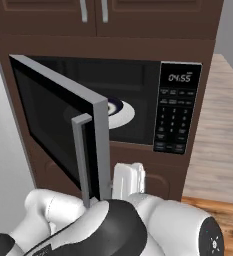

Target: Retrieve the reheated potato from the microwave, then place the potato, cheese, and condiment on the cutting board.

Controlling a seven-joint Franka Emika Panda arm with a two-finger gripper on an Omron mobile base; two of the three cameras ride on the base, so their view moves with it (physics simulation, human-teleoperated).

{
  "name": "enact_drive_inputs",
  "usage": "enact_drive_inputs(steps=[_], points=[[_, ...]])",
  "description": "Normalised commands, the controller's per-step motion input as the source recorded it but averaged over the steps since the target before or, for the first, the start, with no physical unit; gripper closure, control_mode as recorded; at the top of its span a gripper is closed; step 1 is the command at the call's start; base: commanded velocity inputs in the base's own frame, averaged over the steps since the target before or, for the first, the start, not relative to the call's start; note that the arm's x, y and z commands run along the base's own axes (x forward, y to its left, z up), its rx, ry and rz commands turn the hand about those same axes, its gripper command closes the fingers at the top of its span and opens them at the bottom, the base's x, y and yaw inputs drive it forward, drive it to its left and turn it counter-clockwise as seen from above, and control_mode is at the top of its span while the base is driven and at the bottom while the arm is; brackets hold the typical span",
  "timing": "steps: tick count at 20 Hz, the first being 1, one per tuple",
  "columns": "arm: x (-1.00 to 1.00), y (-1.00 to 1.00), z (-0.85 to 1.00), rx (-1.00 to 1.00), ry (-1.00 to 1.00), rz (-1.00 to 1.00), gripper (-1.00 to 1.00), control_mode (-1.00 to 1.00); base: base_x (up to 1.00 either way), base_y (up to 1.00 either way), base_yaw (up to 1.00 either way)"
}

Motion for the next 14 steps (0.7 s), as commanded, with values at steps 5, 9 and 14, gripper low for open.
enact_drive_inputs(steps=[5, 9, 14], points=[[0.49, -0.09, -0.07, 0.16, -0.01, 0.01, -1.0, -1.0, 0.0, 0.0, 0.0], [0.55, 0.0, -0.17, 0.13, -0.05, 0.0, -1.0, -1.0, 0.0, 0.0, 0.0], [0.58, -0.32, -0.08, 0.15, -0.01, 0.07, -1.0, -1.0, 0.0, 0.0, 0.0]])
